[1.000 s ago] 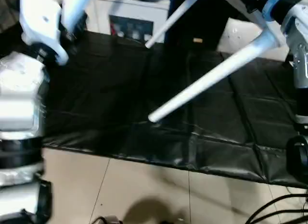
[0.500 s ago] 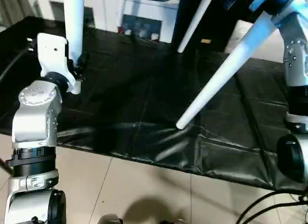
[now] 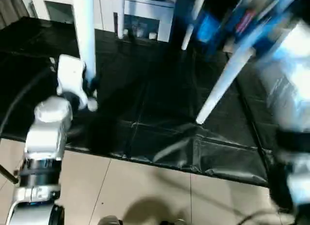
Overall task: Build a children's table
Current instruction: Flip table
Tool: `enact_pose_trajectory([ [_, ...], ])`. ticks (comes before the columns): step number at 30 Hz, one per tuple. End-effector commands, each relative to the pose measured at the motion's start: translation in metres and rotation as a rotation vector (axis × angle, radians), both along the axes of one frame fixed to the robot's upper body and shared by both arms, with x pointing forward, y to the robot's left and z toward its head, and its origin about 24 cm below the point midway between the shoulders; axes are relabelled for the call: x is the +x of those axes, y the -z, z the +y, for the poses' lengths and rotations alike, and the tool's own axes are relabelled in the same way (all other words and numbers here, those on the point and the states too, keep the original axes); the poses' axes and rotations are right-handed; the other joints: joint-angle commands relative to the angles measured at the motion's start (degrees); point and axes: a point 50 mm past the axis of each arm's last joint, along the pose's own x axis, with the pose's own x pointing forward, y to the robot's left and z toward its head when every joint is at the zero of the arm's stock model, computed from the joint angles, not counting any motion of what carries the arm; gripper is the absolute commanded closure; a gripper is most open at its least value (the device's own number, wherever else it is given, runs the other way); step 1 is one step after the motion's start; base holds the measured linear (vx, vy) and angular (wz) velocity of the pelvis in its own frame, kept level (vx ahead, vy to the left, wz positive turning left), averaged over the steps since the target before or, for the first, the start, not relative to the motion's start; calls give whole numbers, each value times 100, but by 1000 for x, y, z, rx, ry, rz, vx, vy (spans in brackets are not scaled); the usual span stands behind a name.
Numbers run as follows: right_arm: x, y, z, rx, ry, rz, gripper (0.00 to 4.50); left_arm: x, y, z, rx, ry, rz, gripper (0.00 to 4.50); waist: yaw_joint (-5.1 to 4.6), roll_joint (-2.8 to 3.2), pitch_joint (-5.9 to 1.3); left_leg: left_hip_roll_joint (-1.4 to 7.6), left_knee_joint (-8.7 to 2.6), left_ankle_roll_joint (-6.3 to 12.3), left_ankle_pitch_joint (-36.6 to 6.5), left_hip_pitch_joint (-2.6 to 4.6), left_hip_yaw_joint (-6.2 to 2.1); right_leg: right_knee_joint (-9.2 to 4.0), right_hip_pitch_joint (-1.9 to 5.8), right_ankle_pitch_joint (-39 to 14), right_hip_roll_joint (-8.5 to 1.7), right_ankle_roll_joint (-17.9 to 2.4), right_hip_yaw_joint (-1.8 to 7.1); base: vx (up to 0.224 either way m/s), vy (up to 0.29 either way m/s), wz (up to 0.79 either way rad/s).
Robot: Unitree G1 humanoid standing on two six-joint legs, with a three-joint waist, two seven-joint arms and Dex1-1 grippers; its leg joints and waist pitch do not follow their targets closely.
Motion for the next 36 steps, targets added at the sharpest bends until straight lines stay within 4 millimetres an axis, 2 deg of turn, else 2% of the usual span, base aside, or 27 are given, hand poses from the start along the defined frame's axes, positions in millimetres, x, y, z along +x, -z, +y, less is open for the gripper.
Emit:
enact_pose_trajectory([
  [1,-4,22,4,-34,34,108,0,0,-9,-6,57,68,-56,293,-37,149,-418,380,-489,110,-655,78,-162,-503,330,-1811,-580,-337,437,0,0,0],
  [2,-5,33,5,-35,52,158,0,0,-8,-7,55,81,-52,293,-41,145,-420,384,-494,73,-720,80,-168,-516,331,-1904,-592,-283,435,0,0,0],
  [3,-5,34,5,-35,53,161,0,0,-7,-7,55,82,-52,293,-46,145,-425,385,-496,56,-728,78,-174,-513,332,-1915,-593,-272,435,0,0,0],
  [6,-17,93,12,-43,90,434,0,0,5,-7,43,110,-26,293,-25,154,-422,370,-496,43,-746,83,-168,-561,316,-1916,-595,-228,439,0,0,0],
  [7,-18,96,12,-41,90,447,0,0,5,-7,42,111,-25,293,-30,139,-411,365,-507,48,-786,78,-171,-567,319,-1967,-601,-204,435,0,0,0],
  [9,-22,110,15,-39,95,504,0,2,10,-8,43,125,-17,293,-40,138,-432,384,-514,7,-889,81,-196,-566,343,-2058,-620,-173,422,0,0,0],
  [12,-29,133,19,-51,128,586,0,6,19,-4,77,142,10,293,-53,136,-395,362,-522,-34,-1068,99,-192,-635,309,-2439,-627,-1,414,0,0,0],
  [15,-32,139,20,-47,148,612,0,7,22,0,93,128,19,293,-62,119,-393,370,-529,-65,-1165,110,-205,-660,304,-2612,-640,80,406,0,0,0],
  [16,-34,142,19,-50,168,625,0,7,22,3,86,108,15,293,-58,146,-400,384,-536,-87,-1173,114,-215,-653,308,-2578,-647,78,403,0,0,0],
  [17,-37,147,18,-51,191,640,0,5,22,7,61,95,8,258,-68,142,-396,409,-554,-116,-1183,113,-226,-643,312,-2458,-647,43,407,0,0,0],
  [18,-38,149,18,-52,206,646,0,4,22,9,48,89,2,258,-75,148,-394,411,-558,-137,-1207,109,-230,-636,310,-2437,-647,20,405,0,0,0],
  [19,-39,150,17,-53,215,648,0,3,22,10,41,86,-1,237,-73,173,-396,410,-561,-152,-1243,110,-234,-636,314,-2427,-651,6,405,0,0,0],
  [20,-41,152,12,-11,268,657,0,-3,23,15,6,76,-18,221,-76,178,-400,415,-567,-173,-1288,113,-238,-639,321,-2382,-660,-22,407,0,0,0],
  [21,-41,153,10,7,290,658,0,-6,23,17,-11,69,-27,218,-92,164,-399,417,-578,-183,-1249,84,-239,-622,334,-2280,-671,-84,417,0,0,0],
  [24,-44,154,4,22,325,641,0,-14,24,21,-56,60,-50,203,-135,193,-422,403,-563,-167,-1158,74,-223,-584,342,-1999,-659,-206,441,0,0,0],
  [25,-45,154,2,26,334,634,0,-17,24,21,-78,58,-61,178,-153,177,-416,401,-558,-137,-1121,60,-212,-576,348,-1913,-662,-270,451,0,0,0],
  [26,-47,155,0,37,345,628,0,-22,24,21,-121,58,-76,174,-142,242,-419,404,-555,-142,-1130,63,-221,-558,354,-1876,-669,-314,451,0,0,0],
  [28,-50,156,-3,52,360,625,0,-29,25,21,-161,57,-89,173,-151,196,-407,421,-556,-115,-1138,62,-199,-575,350,-1811,-665,-410,456,0,0,0],
  [29,-52,156,-5,64,374,625,0,-35,26,20,-185,60,-94,152,-159,224,-420,419,-558,-99,-1106,51,-203,-547,371,-1711,-651,-445,456,0,0,0],
  [30,-56,159,-10,83,409,627,0,-47,29,15,-239,69,-101,136,-164,286,-434,453,-562,-131,-1083,55,-211,-507,377,-1521,-653,-525,463,0,0,0],
  [31,-58,161,-14,91,441,632,0,-55,33,13,-262,55,-87,130,-168,263,-384,467,-590,-99,-1156,24,-209,-552,371,-1591,-663,-547,464,0,0,0],
  [33,-62,166,-20,88,498,633,0,-65,40,7,-295,30,-59,124,-185,325,-410,409,-540,-77,-1345,67,-176,-597,371,-1892,-632,-501,453,0,0,0],
  [34,-63,168,-22,87,511,633,0,-69,42,5,-307,25,-50,111,-195,321,-357,387,-566,-9,-1363,32,-174,-635,360,-2047,-609,-454,443,0,0,0],
  [35,-66,173,-26,70,545,645,0,-76,47,-3,-323,19,-27,96,-187,369,-346,362,-546,36,-1506,67,-168,-682,333,-2517,-595,-293,411,0,0,0],
  [36,-68,176,-28,60,562,651,0,-80,49,-7,-332,14,-17,96,-200,367,-334,345,-528,64,-1636,82,-170,-767,325,-2987,-590,-84,374,0,0,0],
])
